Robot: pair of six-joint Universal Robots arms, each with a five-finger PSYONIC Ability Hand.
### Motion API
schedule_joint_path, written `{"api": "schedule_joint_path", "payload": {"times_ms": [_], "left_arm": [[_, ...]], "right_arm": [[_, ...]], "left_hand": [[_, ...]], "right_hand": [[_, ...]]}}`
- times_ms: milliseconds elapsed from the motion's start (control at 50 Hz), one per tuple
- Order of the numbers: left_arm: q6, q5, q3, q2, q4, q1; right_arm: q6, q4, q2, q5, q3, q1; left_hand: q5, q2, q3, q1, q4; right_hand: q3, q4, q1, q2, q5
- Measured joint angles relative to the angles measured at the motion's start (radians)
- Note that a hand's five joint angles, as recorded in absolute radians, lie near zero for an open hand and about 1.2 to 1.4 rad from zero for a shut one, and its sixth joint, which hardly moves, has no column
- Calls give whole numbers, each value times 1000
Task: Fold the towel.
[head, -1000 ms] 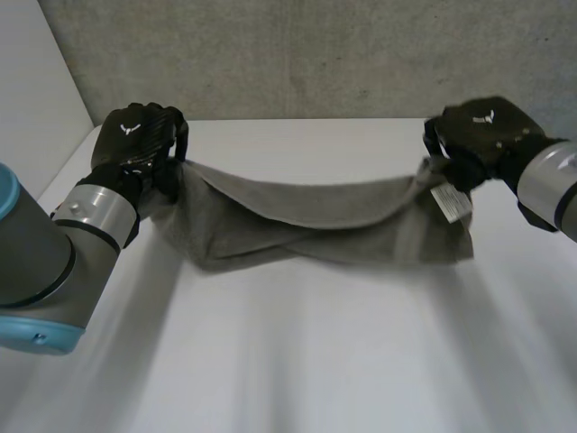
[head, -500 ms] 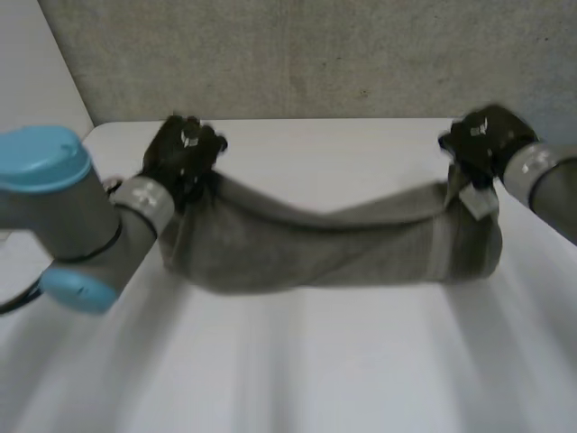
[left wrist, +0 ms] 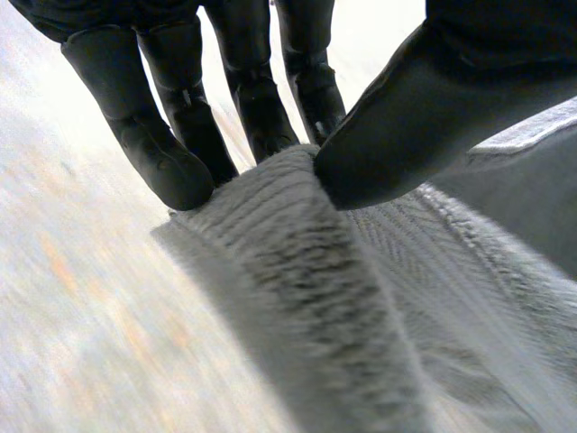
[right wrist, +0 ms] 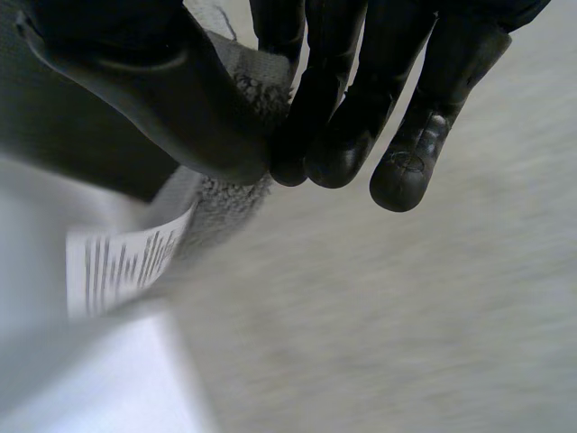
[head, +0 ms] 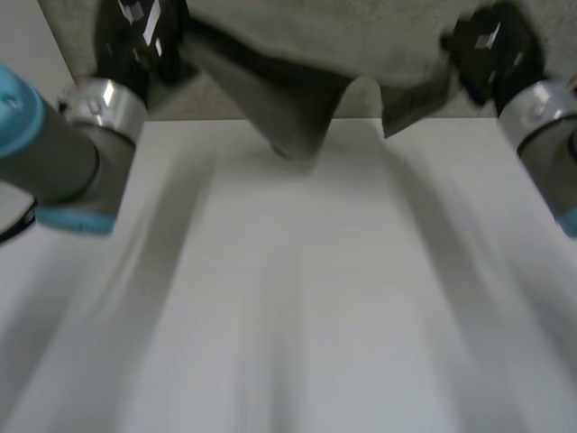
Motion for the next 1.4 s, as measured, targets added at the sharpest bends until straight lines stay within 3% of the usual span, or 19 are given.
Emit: {"api": "schedule_joint_path", "payload": {"times_ms": [140,240,360,420,540,640,720,840,1080,1400], "left_arm": [[162,100,-286,1,-16,16],[296,151,-428,6,-11,29],[369,167,-497,17,-9,31],[372,166,-505,25,-10,29],[365,160,-508,35,-10,14],[362,157,-506,35,-9,-5],[361,156,-503,34,-7,-20],[361,155,-499,34,-6,-28],[362,152,-498,34,-7,-29],[362,152,-494,34,-6,-23]], "right_arm": [[-58,218,21,-93,164,-27],[-122,239,24,-120,287,-62],[-151,229,23,-110,366,-94],[-145,228,22,-100,387,-101],[-103,229,22,-88,428,-108],[-72,223,24,-90,457,-110],[-38,200,15,-92,487,-121],[35,170,-38,-99,528,-134],[165,93,-89,-90,591,-131],[154,39,76,-10,513,-126]], "left_hand": [[0,0,0,0,0],[0,0,0,0,0],[0,0,0,0,0],[0,0,0,0,0],[0,0,0,0,0],[0,0,0,0,0],[0,0,0,0,0],[0,0,0,0,0],[0,0,0,0,0],[0,0,0,0,0]], "right_hand": [[0,0,0,0,0],[0,0,0,0,0],[0,0,0,0,0],[-51,-52,-43,-53,-55],[-579,-581,-573,-588,-602],[-719,-729,-696,-708,-756],[-931,-940,-911,-933,-975],[-1027,-1047,-1007,-1016,-1086],[-1068,-1068,-1057,-1062,-1097],[-977,-954,-938,-1004,-939]]}}
